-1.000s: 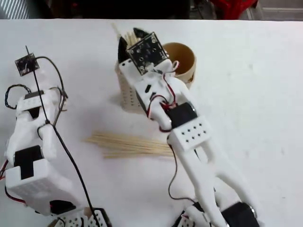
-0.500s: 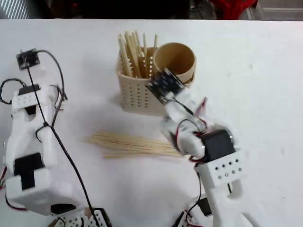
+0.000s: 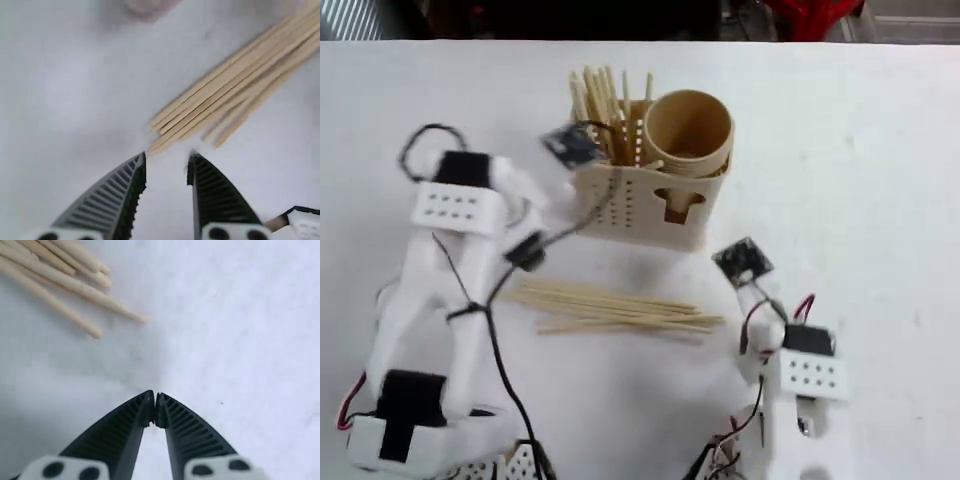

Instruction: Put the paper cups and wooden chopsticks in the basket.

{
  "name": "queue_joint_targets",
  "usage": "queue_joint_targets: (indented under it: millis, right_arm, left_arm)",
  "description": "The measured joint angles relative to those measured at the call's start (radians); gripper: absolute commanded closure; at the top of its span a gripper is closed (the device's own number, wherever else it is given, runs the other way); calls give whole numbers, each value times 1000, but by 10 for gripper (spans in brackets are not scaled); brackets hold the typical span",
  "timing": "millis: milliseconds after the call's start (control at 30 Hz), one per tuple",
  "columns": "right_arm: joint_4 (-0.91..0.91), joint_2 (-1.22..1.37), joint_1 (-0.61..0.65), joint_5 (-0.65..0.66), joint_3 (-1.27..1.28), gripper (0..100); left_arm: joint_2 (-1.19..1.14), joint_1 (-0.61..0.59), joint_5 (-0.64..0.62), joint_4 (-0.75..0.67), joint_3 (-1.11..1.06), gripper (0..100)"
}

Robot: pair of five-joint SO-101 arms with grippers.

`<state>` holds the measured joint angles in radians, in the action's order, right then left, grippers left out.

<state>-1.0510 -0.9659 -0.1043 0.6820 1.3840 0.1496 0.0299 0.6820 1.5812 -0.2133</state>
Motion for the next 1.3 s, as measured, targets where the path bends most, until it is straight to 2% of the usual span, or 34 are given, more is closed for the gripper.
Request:
queue_joint_targets:
  millis: [167, 367, 467, 633, 900, 1100, 1300]
  right_arm:
    - [40, -81, -63, 3, 81, 981]
    - [43, -124, -81, 3, 100, 981]
    - [43, -127, -81, 3, 101, 981]
    - [43, -127, -81, 3, 101, 981]
    - [43, -127, -81, 3, 101, 981]
    - [43, -127, -81, 3, 101, 981]
    - [44, -127, -81, 3, 104, 981]
  left_arm:
    - [3, 176, 32, -87, -94, 849]
    - [3, 316, 75, -344, -342, 846]
    - [3, 348, 107, -459, -445, 845]
    - [3, 350, 89, -623, -534, 845]
    - [-80, 354, 77, -744, -542, 852]
    - [-192, 354, 74, -721, -453, 968]
    - [-198, 358, 74, -721, -453, 973]
